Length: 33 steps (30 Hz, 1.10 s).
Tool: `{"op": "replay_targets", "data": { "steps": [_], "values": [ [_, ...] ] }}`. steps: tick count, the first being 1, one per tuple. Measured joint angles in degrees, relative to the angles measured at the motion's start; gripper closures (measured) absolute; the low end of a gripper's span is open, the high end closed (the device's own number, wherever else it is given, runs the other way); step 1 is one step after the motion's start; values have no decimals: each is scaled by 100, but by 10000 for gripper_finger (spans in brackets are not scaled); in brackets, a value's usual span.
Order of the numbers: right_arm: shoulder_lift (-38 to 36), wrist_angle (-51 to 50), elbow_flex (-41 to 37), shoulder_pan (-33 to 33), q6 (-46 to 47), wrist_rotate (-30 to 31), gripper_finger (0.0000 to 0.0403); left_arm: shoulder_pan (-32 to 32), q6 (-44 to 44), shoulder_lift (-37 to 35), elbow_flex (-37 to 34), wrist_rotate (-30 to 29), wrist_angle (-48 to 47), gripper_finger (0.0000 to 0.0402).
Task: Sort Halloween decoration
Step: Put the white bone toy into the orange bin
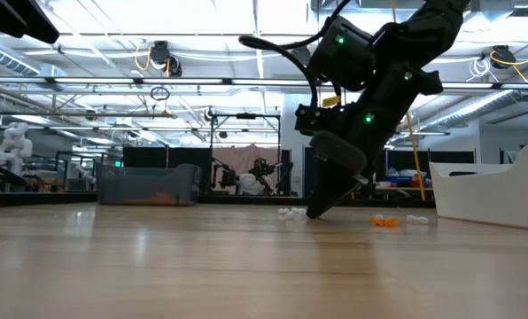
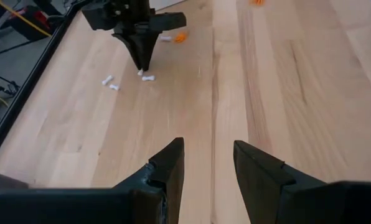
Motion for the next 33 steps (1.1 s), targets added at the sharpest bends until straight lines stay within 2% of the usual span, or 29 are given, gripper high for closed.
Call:
{"op": "replay_targets", "data": {
  "steps": [2, 9, 19, 24, 28, 33],
  "values": [
    [0, -1, 0, 0, -30, 0, 396, 0, 2, 0, 0, -2, -2, 265],
    [-84, 163, -15, 114, -113, -8, 400, 0, -9, 0, 0, -15, -2, 265],
    [-910, 297, -11, 725, -176, -22, 402, 2, -5, 0, 0, -497, 19, 265],
    [-953, 1186, -11, 1114, -287, -15, 402, 82, 140, 0, 0, -865, 90, 265],
    [-898, 2162, -11, 1376, -622, 11, 403, 225, 804, 0, 0, -957, 585, 265],
    [-901, 3265, -10, 1665, -1236, 128, 402, 307, 2387, 0, 0, -957, 1870, 265]
  ]
}}
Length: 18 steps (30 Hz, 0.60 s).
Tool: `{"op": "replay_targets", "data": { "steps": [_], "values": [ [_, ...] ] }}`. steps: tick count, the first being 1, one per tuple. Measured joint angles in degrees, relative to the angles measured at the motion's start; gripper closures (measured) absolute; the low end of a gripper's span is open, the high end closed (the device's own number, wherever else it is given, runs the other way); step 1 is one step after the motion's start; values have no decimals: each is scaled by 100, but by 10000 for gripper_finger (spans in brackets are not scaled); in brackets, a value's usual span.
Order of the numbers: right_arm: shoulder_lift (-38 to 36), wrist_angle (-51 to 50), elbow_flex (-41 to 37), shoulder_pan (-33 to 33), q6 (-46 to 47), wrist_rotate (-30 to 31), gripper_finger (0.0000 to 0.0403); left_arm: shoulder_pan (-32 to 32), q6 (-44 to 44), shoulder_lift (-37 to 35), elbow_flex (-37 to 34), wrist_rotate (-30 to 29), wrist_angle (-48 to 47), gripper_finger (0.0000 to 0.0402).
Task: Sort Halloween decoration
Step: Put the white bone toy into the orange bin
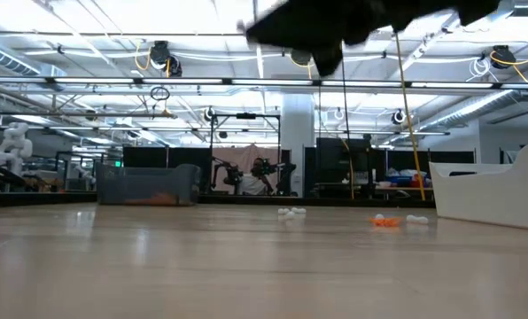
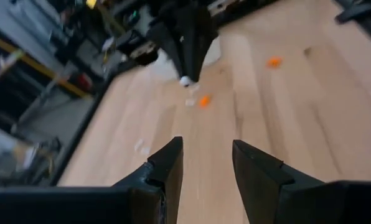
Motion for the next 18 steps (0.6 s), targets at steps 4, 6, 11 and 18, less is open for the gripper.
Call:
{"op": "replay_targets", "data": {
  "steps": [4, 6, 11, 18],
  "values": [
    [-1, 708, 1, 196, -600, 25, 402, 92, 1272, 0, 0, -2, 1062, 265],
    [-1, 995, 1, 276, -880, 24, 402, 162, 1725, 0, 0, 8, 1457, 265],
    [-2, 1526, 5, 410, -1425, 25, 402, 416, 2424, 0, 0, 426, 2247, 265],
    [-2, 1685, 8, 486, -1908, 10, 402, 810, 3179, 0, 0, 1534, 3267, 265]
  ]
}}
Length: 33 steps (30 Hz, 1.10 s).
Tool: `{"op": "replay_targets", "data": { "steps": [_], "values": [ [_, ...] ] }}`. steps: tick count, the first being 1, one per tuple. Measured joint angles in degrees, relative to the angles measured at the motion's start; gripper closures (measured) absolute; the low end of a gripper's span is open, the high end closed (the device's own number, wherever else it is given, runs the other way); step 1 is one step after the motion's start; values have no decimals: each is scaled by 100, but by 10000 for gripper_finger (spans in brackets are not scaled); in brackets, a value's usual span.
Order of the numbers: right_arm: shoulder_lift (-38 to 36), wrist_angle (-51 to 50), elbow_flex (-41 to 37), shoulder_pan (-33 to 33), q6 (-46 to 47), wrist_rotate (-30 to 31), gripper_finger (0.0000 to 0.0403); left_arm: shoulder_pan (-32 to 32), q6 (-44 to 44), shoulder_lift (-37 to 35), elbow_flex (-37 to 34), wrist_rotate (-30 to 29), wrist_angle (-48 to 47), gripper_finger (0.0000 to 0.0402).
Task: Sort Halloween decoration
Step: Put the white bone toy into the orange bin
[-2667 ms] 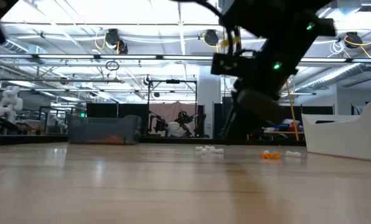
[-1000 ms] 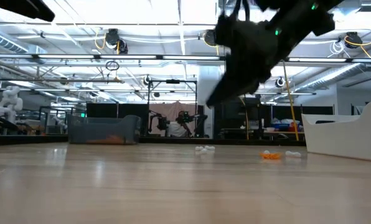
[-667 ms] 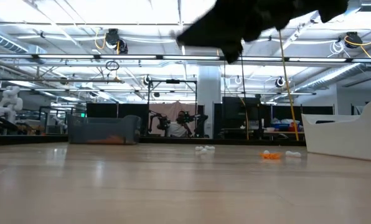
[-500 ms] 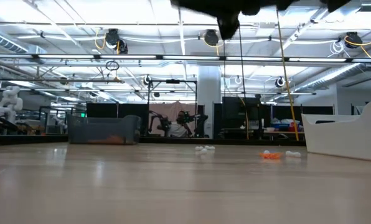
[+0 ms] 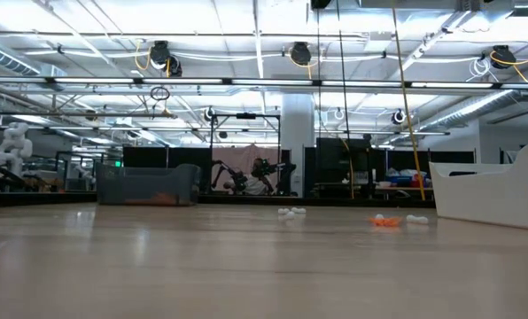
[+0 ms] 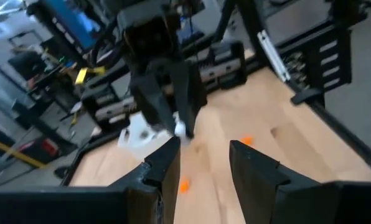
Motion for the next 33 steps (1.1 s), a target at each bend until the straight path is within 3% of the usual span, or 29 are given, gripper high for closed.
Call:
{"op": "replay_targets", "data": {
  "steps": [9, 18, 21, 25, 31, 33],
  "values": [
    [0, 4, 0, 0, -126, -4, 402, 626, 377, 0, 0, 1200, 421, 265],
    [0, 4, 0, -39, 222, -7, 402, 746, 361, 2, 0, 1294, 332, 265],
    [0, -10, 0, -94, 612, -7, 402, 631, 89, 2, 0, 1102, 23, 265],
    [65, 14, 2, -191, 1136, -2, 402, 419, -177, 9, -2, 337, -541, 265],
    [402, 682, 2, -348, 1593, -40, 403, 134, 1121, 370, -7, -289, -269, 260],
    [478, 792, 2, -399, 1727, -149, 403, 140, 1512, 536, -7, -740, -43, 249]
  ]
}}
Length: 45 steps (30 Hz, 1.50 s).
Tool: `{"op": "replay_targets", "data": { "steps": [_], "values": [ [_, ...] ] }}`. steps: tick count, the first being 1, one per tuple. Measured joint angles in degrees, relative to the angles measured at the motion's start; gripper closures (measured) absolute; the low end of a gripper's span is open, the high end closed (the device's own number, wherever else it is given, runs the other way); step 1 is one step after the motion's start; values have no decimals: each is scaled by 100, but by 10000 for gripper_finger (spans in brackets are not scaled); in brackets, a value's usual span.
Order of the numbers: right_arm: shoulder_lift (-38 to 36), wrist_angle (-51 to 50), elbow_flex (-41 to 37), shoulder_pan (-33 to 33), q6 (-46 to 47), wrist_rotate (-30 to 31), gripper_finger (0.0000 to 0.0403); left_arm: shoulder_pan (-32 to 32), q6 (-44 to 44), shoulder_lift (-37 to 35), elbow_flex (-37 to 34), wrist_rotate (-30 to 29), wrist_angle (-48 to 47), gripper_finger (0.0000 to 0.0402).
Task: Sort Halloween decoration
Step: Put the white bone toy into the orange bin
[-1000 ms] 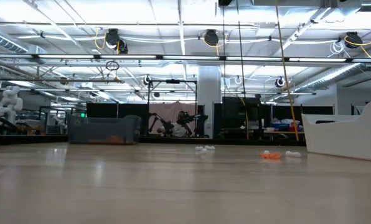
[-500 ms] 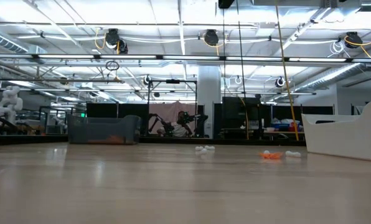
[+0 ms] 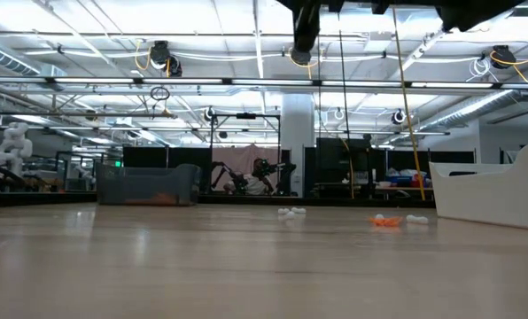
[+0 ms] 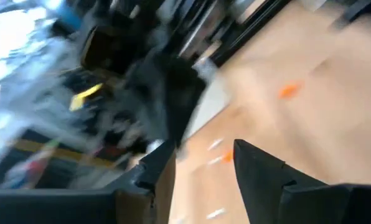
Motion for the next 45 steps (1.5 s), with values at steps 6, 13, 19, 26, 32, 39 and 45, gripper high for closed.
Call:
{"op": "replay_targets", "data": {
  "steps": [6, 13, 19, 26, 32, 39, 45],
  "values": [
    [56, 197, 0, -33, 229, -5, 403, -11, 1332, 350, 0, -976, 800, 193],
    [55, 308, 0, -31, 330, -2, 403, -24, 2212, 439, 2, -981, 1218, 150],
    [55, 380, 0, -29, 355, -6, 403, 154, 2717, 434, 2, -816, 1232, 148],
    [55, 435, 0, -29, 374, -9, 403, 232, 3742, 432, 2, -794, 1257, 148],
    [55, 448, 0, -29, 374, -11, 403, 234, 4207, 432, 2, -785, 1508, 168],
    [55, 452, 0, -29, 372, -11, 403, 234, 4454, 430, 2, -702, 1565, 211],
    [55, 481, 0, -29, 317, -14, 403, 245, 4421, 430, 4, -641, 1565, 214]
  ]
}}
